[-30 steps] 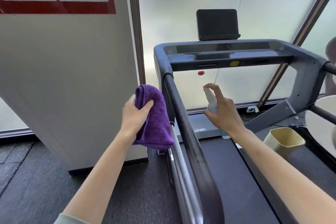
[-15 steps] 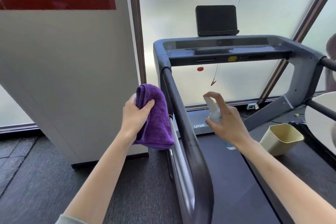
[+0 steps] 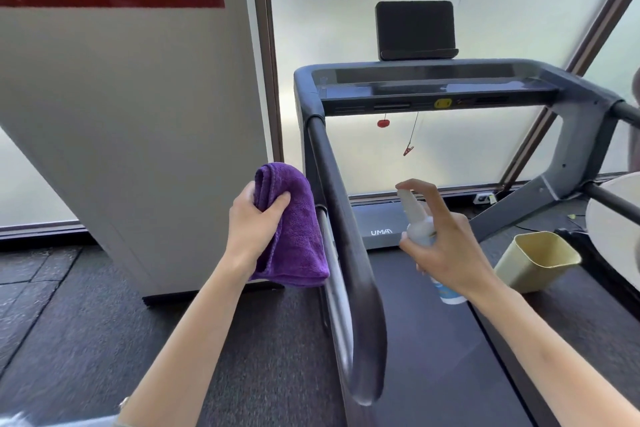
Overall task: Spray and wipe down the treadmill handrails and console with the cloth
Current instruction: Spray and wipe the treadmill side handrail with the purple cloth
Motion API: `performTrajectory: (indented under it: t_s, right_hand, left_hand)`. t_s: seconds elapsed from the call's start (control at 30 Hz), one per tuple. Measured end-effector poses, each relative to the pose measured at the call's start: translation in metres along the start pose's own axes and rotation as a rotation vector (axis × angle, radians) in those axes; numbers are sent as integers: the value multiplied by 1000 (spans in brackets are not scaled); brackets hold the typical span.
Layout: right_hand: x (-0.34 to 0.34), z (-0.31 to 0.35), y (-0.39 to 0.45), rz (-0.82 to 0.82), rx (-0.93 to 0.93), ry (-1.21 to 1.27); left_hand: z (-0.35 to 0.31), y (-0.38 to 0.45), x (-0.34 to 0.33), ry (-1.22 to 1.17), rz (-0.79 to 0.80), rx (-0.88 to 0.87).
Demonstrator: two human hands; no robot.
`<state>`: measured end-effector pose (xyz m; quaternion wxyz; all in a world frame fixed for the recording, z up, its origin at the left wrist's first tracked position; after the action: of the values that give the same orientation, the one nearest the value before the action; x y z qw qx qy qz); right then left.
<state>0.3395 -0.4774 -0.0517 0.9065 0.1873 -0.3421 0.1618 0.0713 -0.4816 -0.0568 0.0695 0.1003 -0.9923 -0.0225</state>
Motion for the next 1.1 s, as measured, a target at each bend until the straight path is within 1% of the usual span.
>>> performTrajectory:
  t_s: [0.17, 0.37, 0.43, 0.57, 0.63, 0.73, 0.87, 1.0, 1.1]
  right_hand:
    - [-1, -6, -23, 46, -6, 25]
    - [-7, -5, -29, 100, 4, 15]
    - [-11, -2, -33, 72, 16, -1]
    - [-18, 3, -44, -50, 14, -31]
    - [-20, 6, -50, -67, -4, -58]
    - [-17, 13, -57, -107, -86, -39]
    - [-14, 29, -69, -152, -91, -23]
    - [-17, 37, -76, -171, -114, 1]
    - [-18, 38, -77, -173, -116, 7]
  left_hand:
    - [3, -17, -4, -16, -47, 5]
    - [1, -31, -11, -24, -60, 11]
    - [1, -36, -10, -19, -55, 9]
    - [0, -42, -7, -18, -34, -1]
    - [-1, -46, -7, -20, -16, -4]
    - [-3, -54, -6, -31, 6, 4]
    - [-1, -66, -4, -60, 28, 24]
    - [0, -77, -3, -180, 13, 86]
    - [-3, -82, -4, -307, 27, 77]
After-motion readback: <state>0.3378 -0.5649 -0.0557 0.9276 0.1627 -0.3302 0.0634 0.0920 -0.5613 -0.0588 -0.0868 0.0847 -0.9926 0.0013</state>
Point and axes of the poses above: each hand's wrist, its own y-axis towards the middle knuckle, its own x-axis out of the back of the hand, z = x × y, the point moved 1 cm from there along y, towards the middle knuckle, and after that the axes turned 13 degrees about z, right-handed, at the moved point
